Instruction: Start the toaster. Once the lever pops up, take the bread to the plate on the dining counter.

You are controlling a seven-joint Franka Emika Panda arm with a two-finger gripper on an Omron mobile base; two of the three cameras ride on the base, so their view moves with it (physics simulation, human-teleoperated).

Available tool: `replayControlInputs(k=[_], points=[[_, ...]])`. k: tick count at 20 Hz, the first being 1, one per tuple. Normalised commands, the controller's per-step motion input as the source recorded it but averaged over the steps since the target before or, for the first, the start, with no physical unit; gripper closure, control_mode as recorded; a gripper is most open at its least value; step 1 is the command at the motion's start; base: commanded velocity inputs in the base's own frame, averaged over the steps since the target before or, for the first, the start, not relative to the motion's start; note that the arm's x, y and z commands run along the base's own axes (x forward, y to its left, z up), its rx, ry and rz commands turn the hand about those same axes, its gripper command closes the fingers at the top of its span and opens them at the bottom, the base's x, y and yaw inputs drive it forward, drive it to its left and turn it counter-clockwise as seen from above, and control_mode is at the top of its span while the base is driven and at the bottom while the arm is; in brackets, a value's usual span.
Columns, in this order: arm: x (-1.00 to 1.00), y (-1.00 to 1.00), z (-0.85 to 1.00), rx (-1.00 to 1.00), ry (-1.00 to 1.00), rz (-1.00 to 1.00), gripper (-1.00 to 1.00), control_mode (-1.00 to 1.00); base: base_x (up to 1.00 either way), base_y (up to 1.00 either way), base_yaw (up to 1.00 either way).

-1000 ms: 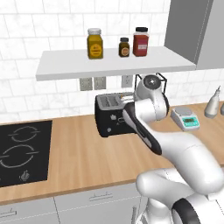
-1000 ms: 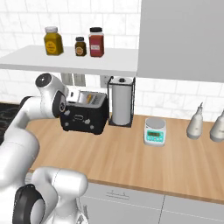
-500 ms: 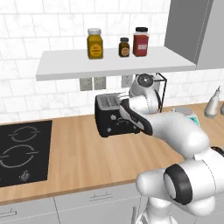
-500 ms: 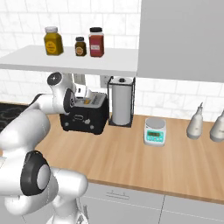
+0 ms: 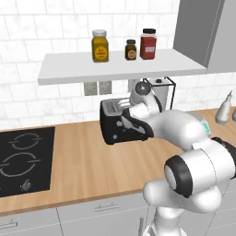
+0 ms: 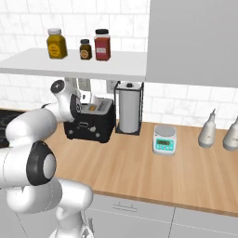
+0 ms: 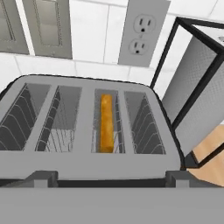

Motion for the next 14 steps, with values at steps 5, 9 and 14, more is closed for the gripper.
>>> replayControlInputs(k=[5,9,14], points=[[0.14,0.0,-0.01,0.05,0.01,0.0,-1.0,-1.0,0.0,0.0,0.0],[0.03,-0.01,-0.13,0.09,0.01,0.0,-1.0,-1.0,0.0,0.0,0.0],[0.13,0.0,-0.1,0.04,0.0,0.0,-1.0,-1.0,0.0,0.0,0.0]])
